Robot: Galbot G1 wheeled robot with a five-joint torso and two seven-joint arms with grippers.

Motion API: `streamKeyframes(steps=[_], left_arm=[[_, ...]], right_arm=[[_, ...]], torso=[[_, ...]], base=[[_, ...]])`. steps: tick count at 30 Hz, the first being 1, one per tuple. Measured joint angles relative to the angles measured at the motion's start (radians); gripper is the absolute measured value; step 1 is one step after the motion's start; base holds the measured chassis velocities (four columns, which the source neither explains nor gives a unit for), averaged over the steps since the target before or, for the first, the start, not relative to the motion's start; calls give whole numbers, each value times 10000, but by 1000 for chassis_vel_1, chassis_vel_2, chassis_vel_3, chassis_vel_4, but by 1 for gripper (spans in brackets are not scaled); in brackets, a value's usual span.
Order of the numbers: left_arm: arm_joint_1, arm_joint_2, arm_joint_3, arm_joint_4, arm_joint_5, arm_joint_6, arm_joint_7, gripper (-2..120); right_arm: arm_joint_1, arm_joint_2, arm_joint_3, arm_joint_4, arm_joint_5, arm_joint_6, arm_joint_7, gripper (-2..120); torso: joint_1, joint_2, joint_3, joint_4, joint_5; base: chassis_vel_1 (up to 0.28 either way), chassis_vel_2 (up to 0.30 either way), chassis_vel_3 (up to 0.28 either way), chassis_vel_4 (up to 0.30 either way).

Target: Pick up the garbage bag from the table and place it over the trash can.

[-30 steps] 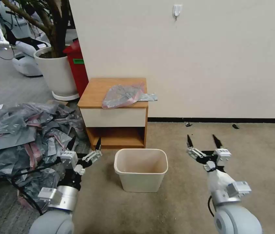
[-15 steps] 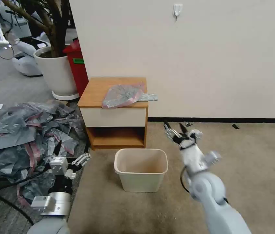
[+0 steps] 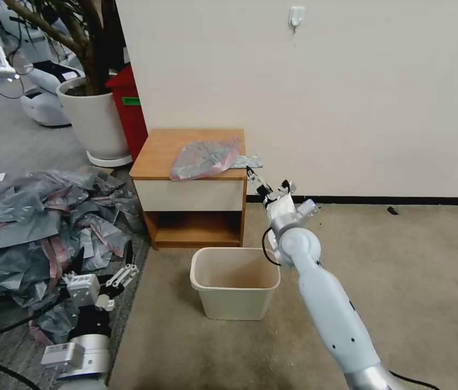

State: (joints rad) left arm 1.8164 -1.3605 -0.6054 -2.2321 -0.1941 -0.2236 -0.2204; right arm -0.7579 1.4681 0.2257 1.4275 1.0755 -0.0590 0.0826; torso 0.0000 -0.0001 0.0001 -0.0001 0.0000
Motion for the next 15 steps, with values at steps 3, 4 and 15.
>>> streamKeyframes(steps=[3,4,15], left_arm=[[20,-174,15,91,36,-59,7,100],[20,-251,45,135,65,-81,11,100],[8,-443,158,301,206,-146,24,100]], right_arm=[[182,125,73,-197,140,47,-107,100],[260,202,90,-287,184,74,-145,100],[1087,477,-56,-1448,241,319,-558,99]], torso=[[0,0,-1,-1,-1],[0,0,0,0,0],[0,0,-1,0,0]], base=[[0,0,0,0],[0,0,0,0],[0,0,0,0]])
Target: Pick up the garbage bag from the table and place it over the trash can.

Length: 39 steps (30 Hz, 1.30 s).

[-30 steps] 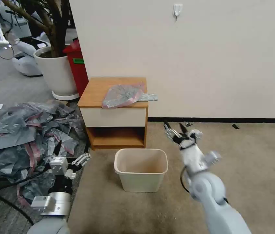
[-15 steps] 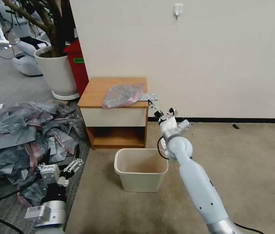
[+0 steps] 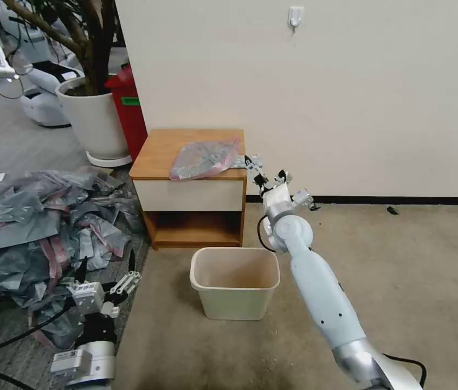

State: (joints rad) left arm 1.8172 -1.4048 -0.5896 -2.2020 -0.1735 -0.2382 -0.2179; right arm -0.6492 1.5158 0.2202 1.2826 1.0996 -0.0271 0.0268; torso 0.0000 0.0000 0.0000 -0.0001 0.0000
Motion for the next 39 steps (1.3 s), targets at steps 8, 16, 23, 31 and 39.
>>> streamKeyframes(steps=[8,16,23,31,39], left_arm=[[18,-190,104,198,124,-100,1,100],[73,-217,138,297,193,-177,3,100],[92,-211,133,310,202,-189,3,100],[119,-315,138,389,255,-259,3,100],[75,-204,47,363,207,-271,-38,100]], right_arm=[[384,225,66,-758,-56,75,-293,82],[623,483,314,-1330,-237,193,-553,49],[625,511,343,-1412,-314,218,-664,28],[587,386,319,-1373,-364,224,-711,0],[245,138,7,-348,-350,158,16,0]], torso=[[0,0,0,1,0],[0,0,0,0,0],[0,-1,0,1,0],[1,0,0,0,0],[1,-1,0,1,0]], base=[[0,0,0,0],[0,0,0,0],[0,0,0,0],[0,0,0,0],[0,0,0,0]])
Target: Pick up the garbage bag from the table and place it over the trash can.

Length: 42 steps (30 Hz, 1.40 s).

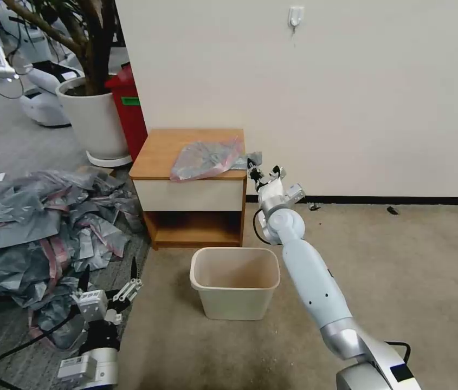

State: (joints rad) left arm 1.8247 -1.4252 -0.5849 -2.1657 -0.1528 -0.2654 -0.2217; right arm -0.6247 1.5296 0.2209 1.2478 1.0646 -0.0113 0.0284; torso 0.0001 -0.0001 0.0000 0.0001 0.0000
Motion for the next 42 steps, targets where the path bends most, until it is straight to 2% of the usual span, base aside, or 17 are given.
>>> streamKeyframes(steps=[1,8,9,13,14,18,22,24,30,42], left_arm=[[0,0,0,0,0,0,0,100],[-131,4,-227,-31,-329,-31,-155,100],[-131,4,-227,-31,-329,-31,-155,100],[-178,48,-587,-48,-611,-39,-265,100],[-178,48,-587,-48,-611,-39,-265,100],[-259,-15,-1080,-82,-999,-73,-358,100],[-293,-7,-1338,-72,-1214,-78,-394,100],[-333,17,-1519,-18,-1371,-80,-414,100],[-451,-47,-1375,30,-1363,-71,-443,100],[-541,-30,-815,6,-1011,9,-445,100]], right_arm=[[0,0,0,0,0,0,0,0],[-1256,-671,-807,2532,103,-309,2006,0],[-1256,-671,-807,2532,103,-309,2006,0],[-2035,-977,-1283,4382,84,-483,3460,0],[-2035,-977,-1283,4382,84,-483,3460,0],[-3094,-1515,-1868,6006,-20,-729,4660,0],[-3809,-1863,-2217,6626,-193,-792,5061,0],[-4644,-2293,-2752,7145,-538,-801,5371,0],[-5692,-2667,-3453,7181,-1264,-675,5414,0],[-6249,-2591,-3178,6545,-1781,-445,5037,0]], torso=[[0,0,0,0,0],[0,1,-1,-2,0],[0,1,-1,-2,0],[0,1,-1,0,-1],[0,1,-1,0,-1],[0,1,-1,1,1],[-1,1,-1,-1,0],[-1,1,-2,-2,0],[-1,1,-1,0,0],[-1,1,-1,-1,1]], base=[[0,0,0,0],[0,0,0,0],[0,0,0,0],[0,0,0,0],[0,0,0,0],[0,0,0,0],[0,0,0,0],[0,0,0,0],[0,0,0,0],[0,0,0,0]])
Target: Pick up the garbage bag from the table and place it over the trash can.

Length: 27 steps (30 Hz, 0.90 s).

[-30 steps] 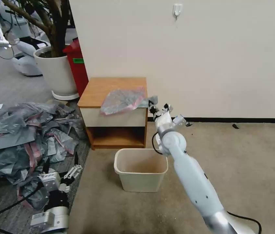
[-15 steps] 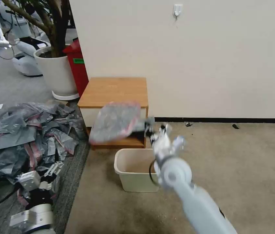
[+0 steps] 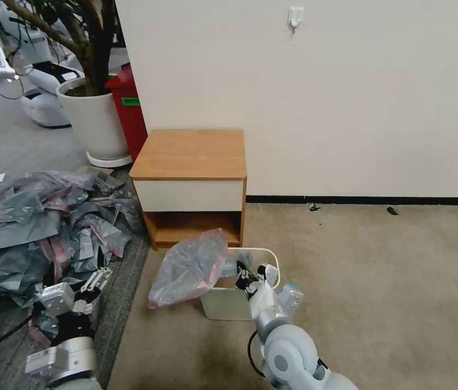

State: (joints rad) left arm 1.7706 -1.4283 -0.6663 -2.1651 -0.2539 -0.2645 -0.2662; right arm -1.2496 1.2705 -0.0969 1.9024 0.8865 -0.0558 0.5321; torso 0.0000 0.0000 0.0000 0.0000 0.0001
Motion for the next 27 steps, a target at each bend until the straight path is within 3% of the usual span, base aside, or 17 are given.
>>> streamKeyframes(steps=[5,8,14,16,19,21,27], left_arm=[[23,52,209,-31,169,32,26,100],[101,129,319,-119,212,127,74,100],[633,585,254,-825,-400,787,1317,100],[640,637,217,-846,-203,593,1681,100],[602,675,249,-843,261,44,1756,100],[713,719,172,-939,622,-314,2298,100],[826,817,253,-1286,1381,-525,2542,100]], right_arm=[[62,-20,36,-46,-304,-106,-16,0],[76,-62,97,-77,-630,-130,0,10],[22,-432,218,85,-1350,-228,183,34],[-46,-477,235,119,-1415,-257,241,43],[-143,-524,243,187,-1465,-274,288,52],[-256,-595,234,246,-1550,-288,332,64],[-385,-683,177,385,-1779,-290,402,82]], torso=[[0,0,0,0,0],[0,0,0,0,0],[0,0,0,0,0],[0,0,0,1,0],[0,0,0,0,-1],[0,0,0,-1,-3],[0,0,0,0,-2]], base=[[0,0,0,0],[0,0,0,0],[0,0,0,0],[0,0,0,0],[0,0,0,0],[0,0,0,0],[0,0,0,0]])
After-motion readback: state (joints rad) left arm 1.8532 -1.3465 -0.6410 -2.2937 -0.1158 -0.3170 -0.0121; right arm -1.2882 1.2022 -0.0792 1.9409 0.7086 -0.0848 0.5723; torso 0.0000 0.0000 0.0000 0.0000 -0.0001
